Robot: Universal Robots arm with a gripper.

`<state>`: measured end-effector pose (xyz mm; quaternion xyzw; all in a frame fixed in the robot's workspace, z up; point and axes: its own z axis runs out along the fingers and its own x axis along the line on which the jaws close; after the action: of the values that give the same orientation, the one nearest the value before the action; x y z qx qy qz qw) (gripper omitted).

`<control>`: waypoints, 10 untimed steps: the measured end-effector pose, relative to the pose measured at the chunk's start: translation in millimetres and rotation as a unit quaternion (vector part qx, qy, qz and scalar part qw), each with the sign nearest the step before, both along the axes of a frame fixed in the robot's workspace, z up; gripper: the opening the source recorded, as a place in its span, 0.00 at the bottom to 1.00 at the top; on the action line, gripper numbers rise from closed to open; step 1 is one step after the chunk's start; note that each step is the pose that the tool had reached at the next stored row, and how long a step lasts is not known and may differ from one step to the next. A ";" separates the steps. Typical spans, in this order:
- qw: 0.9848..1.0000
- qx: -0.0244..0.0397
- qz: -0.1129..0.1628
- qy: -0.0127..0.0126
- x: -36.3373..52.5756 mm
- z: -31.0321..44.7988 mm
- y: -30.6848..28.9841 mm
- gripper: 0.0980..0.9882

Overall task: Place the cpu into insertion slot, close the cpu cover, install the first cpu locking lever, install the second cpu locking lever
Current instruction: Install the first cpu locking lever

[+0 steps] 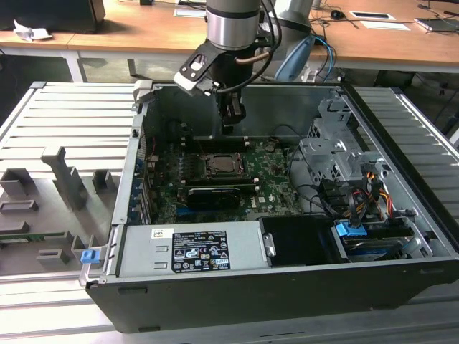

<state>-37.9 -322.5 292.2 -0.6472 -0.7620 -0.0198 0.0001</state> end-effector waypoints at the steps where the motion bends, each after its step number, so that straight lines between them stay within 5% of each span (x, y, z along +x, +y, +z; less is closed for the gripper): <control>1: 1.000 0.000 0.003 0.001 0.0 -1.7 0.0 0.01; 10: 0.999 0.000 0.052 0.003 0.0 -6.6 0.0 0.01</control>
<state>-37.9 -322.5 285.6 -0.6064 -0.7950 -0.0174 0.0037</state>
